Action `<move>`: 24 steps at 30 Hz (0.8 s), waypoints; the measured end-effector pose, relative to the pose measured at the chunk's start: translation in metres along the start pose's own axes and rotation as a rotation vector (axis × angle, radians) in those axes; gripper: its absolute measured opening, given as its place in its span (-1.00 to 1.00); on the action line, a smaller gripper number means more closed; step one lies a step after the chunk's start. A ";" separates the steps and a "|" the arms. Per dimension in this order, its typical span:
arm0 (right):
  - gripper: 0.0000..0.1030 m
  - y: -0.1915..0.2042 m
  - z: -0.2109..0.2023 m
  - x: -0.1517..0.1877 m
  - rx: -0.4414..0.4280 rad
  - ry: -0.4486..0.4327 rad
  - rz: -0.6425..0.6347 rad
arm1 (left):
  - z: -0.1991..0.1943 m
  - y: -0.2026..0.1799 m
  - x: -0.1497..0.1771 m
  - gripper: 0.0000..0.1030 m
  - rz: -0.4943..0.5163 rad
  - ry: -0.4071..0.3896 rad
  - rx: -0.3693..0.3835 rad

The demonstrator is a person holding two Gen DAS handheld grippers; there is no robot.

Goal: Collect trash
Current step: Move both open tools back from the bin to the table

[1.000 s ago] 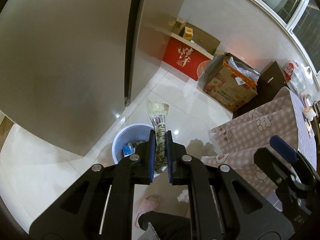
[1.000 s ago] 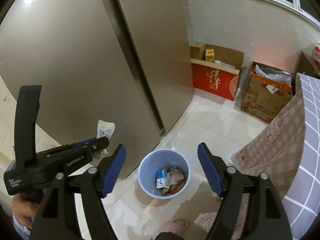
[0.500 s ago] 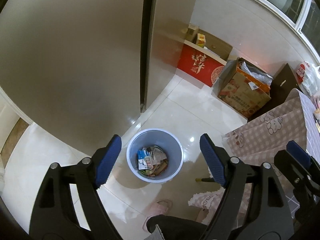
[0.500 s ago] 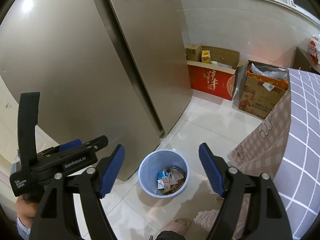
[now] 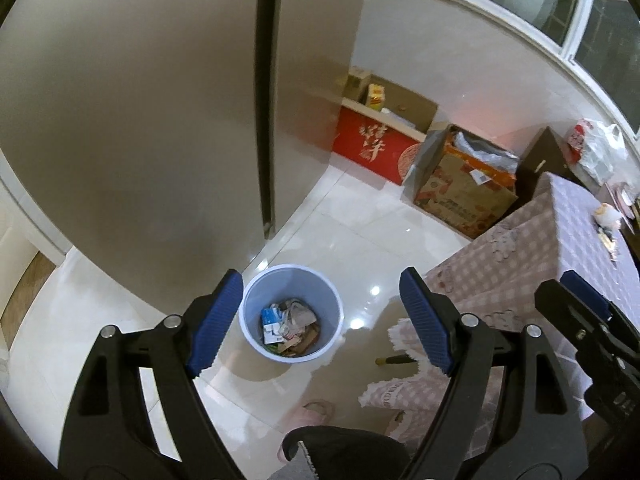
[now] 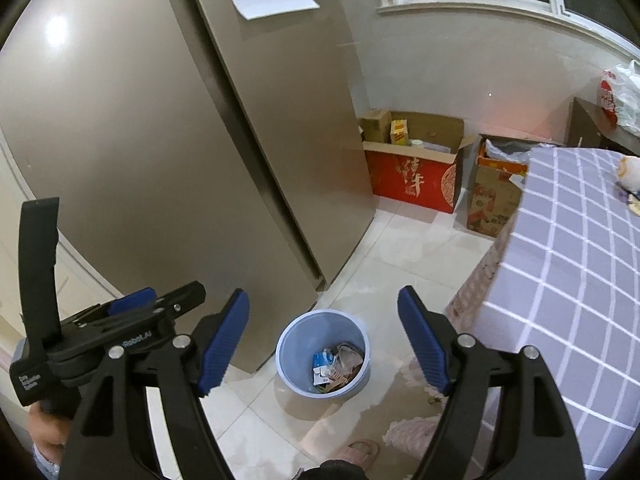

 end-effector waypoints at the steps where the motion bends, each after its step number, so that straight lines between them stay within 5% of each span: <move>1: 0.47 -0.004 -0.007 0.000 0.003 -0.010 0.000 | -0.005 -0.006 0.000 0.54 0.004 -0.007 0.006; 11: 0.49 -0.080 -0.086 -0.010 0.074 -0.075 0.051 | -0.046 -0.112 -0.009 0.54 0.172 -0.061 0.118; 24: 0.49 -0.287 -0.156 -0.016 0.310 -0.091 0.256 | -0.038 -0.317 -0.022 0.54 0.477 -0.089 0.343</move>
Point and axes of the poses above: each gripper's, at about its wrist camera, not at the fingertips, and z roughly the way its jaws point, y to its left, x to its underside, the point moved 2 cm from there along z, roughly the way its jaws point, and after that the axes turned 6 degrees about -x, right-handed, at the moved point
